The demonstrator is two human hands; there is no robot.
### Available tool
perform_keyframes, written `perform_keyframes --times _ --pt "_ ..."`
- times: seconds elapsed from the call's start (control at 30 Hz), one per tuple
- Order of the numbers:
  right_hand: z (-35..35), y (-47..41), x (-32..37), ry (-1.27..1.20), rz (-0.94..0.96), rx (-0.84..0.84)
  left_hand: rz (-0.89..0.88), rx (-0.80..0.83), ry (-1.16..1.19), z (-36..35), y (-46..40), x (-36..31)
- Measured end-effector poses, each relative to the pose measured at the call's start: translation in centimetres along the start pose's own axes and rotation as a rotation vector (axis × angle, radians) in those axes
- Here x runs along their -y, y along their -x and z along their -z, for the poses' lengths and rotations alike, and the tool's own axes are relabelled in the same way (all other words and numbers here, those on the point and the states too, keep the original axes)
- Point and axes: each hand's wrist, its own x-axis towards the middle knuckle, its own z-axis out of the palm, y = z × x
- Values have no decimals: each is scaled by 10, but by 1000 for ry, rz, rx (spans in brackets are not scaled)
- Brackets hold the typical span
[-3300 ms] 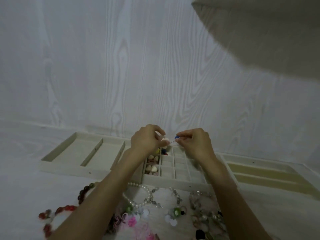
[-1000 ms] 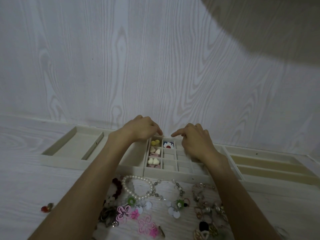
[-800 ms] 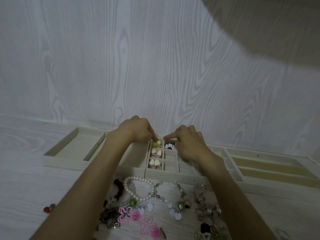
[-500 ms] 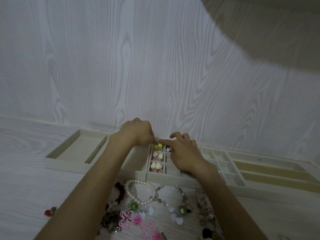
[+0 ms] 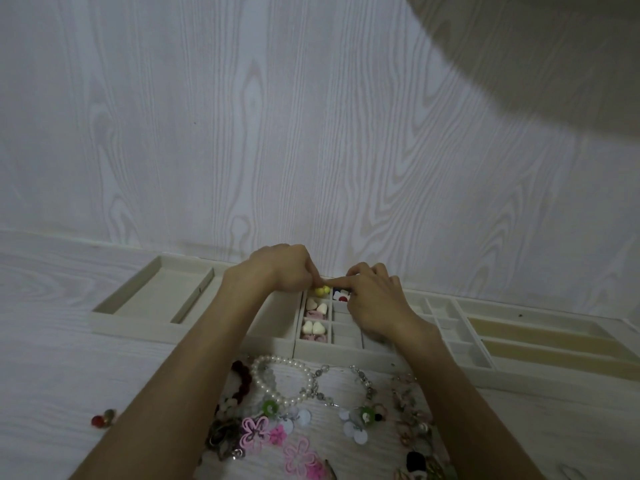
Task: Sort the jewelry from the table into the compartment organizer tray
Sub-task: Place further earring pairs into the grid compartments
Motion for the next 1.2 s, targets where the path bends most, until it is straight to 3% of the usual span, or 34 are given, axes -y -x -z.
perform_keyframes --times 0.37,0.63,0.8,1.0,1.2 --pt "-4 -2 -1 -98 -17 -17 -5 21 45 -4 -6 4" --pt "-4 -3 -2 -187 -50 -124 -2 -244 18 -17 -13 2" --pt "-1 -3 -2 -181 -75 -182 -11 -237 70 -18 -14 6" --pt "-3 0 -2 -179 -69 -107 -41 -215 39 -21 -15 7" --pt "-2 -2 -4 -197 -92 -147 -48 -243 63 -24 -16 4"
